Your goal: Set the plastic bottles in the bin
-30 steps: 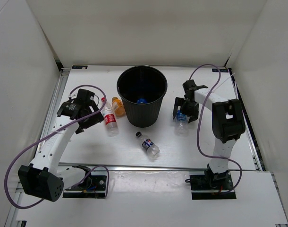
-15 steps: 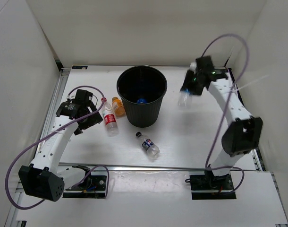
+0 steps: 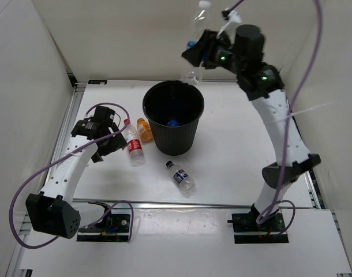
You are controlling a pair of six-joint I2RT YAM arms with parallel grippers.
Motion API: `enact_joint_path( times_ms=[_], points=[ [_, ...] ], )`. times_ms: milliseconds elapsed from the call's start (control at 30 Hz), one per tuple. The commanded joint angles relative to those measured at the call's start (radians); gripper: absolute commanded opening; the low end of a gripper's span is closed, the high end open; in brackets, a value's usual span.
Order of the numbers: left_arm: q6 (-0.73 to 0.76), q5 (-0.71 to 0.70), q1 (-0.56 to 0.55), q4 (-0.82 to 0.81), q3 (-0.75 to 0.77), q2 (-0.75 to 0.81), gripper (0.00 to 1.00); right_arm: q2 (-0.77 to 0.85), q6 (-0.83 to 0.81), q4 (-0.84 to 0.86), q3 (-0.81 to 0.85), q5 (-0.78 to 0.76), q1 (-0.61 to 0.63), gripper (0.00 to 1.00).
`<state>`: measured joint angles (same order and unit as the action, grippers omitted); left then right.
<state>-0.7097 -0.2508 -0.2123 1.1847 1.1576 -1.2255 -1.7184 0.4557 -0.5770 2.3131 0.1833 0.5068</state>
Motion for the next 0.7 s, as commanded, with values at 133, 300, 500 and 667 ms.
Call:
enact_joint_path(
  times_ms=[133, 300, 500, 667],
  points=[
    [0.003, -0.018, 0.004, -0.002, 0.054, 0.004, 1.0, -0.113, -0.077, -0.034, -0.102, -0.056, 0.117, 0.37],
    [0.003, -0.028, 0.004, -0.002, 0.063, -0.005, 1.0, -0.092, -0.133, -0.043, -0.112, -0.09, 0.137, 0.96],
    [0.003, 0.073, 0.037, -0.079, 0.082, -0.005, 1.0, 0.115, -0.109, -0.063, -0.213, -0.298, 0.137, 1.0],
    [-0.007, 0.172, 0.067, -0.199, 0.053, -0.087, 1.0, 0.296, -0.1, -0.063, -0.374, -0.327, 0.137, 1.0]
  ],
)
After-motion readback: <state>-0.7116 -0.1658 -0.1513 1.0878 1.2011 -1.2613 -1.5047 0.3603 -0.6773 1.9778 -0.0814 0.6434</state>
